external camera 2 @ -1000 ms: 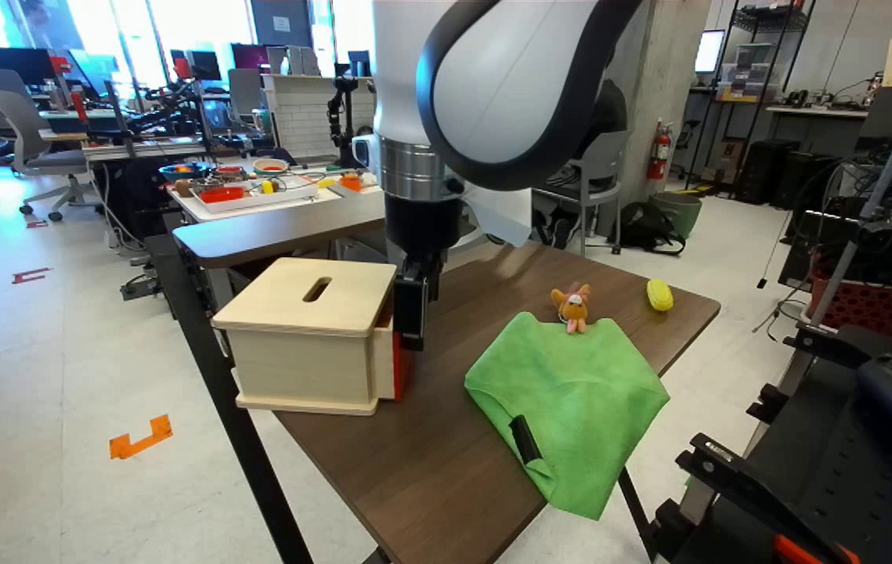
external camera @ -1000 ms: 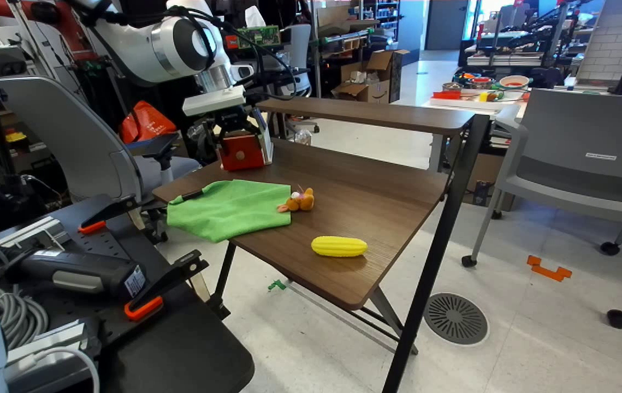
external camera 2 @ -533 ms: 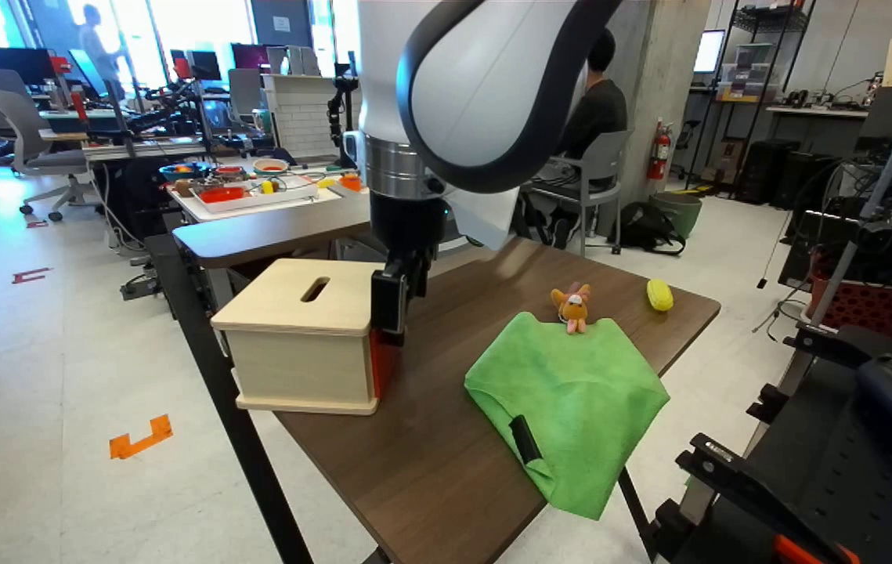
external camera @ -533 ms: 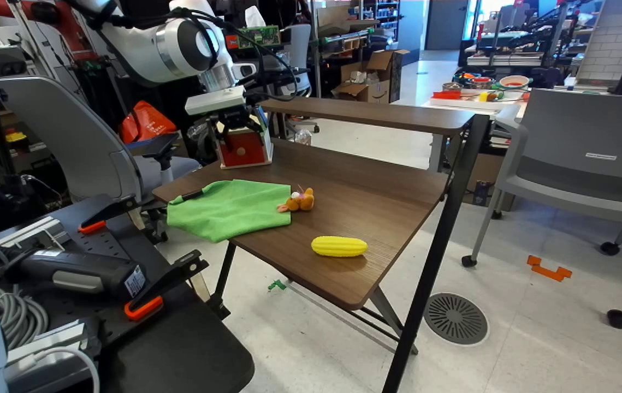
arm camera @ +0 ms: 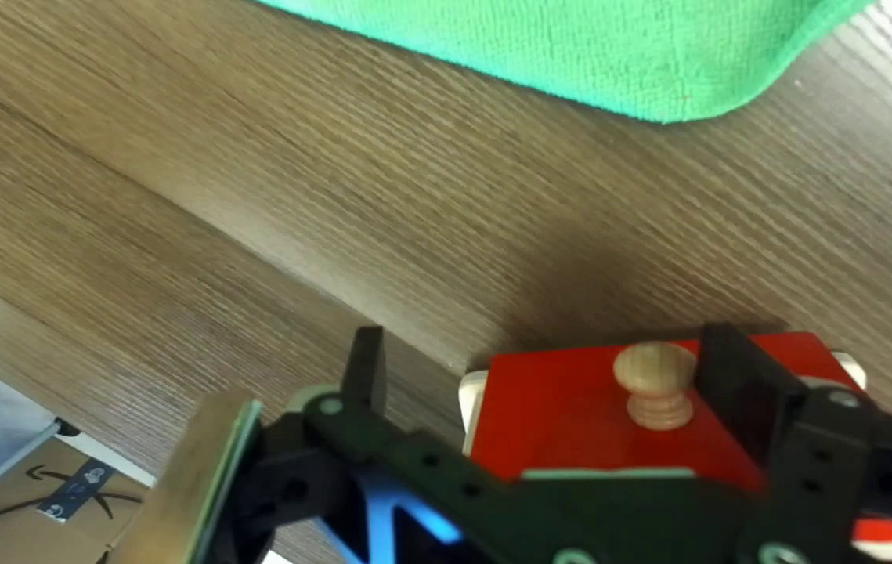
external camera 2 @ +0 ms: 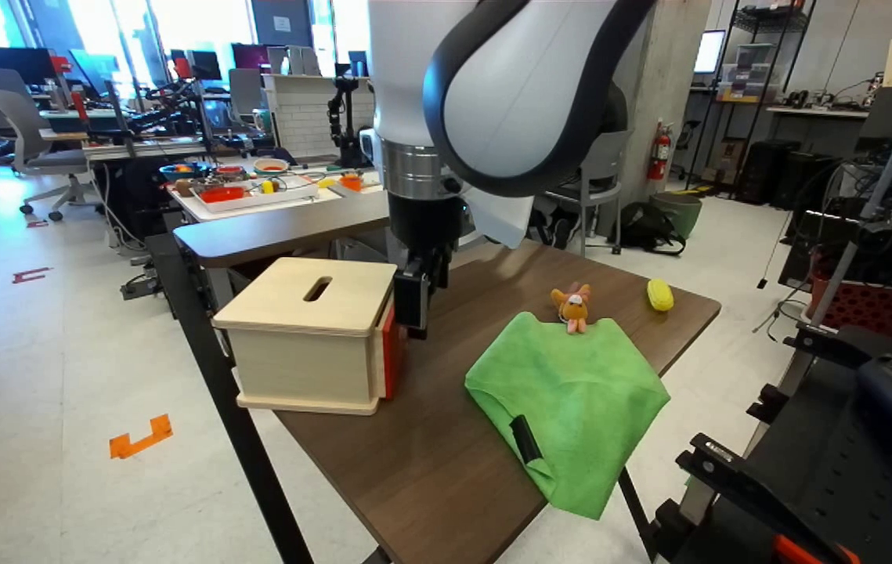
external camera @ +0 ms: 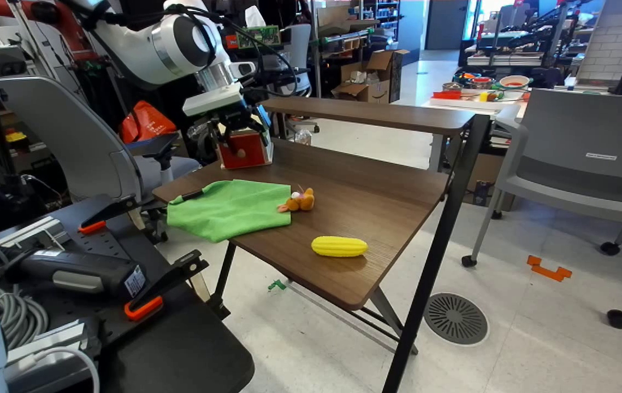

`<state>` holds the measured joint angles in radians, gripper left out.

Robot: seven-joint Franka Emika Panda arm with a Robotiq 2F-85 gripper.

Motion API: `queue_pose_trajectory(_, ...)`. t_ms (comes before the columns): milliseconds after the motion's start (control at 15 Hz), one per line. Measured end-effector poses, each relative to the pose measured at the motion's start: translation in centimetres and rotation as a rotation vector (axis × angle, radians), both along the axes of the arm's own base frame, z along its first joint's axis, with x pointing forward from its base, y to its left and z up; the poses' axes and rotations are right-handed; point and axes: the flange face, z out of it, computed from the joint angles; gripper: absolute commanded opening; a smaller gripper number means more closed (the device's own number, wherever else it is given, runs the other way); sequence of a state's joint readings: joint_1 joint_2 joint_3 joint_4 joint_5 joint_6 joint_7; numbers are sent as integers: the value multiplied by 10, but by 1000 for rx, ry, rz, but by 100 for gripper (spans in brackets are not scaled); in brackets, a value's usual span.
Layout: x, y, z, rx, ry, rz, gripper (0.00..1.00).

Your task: Take the toy out of the drawer and close it

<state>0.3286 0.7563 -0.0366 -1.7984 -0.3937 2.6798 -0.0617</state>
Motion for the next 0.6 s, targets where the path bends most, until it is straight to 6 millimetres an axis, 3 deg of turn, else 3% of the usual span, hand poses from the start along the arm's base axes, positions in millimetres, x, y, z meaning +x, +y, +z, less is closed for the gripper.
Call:
queue_pose_trajectory(400,-23,-20,39,-99,14,-116,100)
queue_pose_trajectory(600,-27,-21,41,-100,18,-122,100)
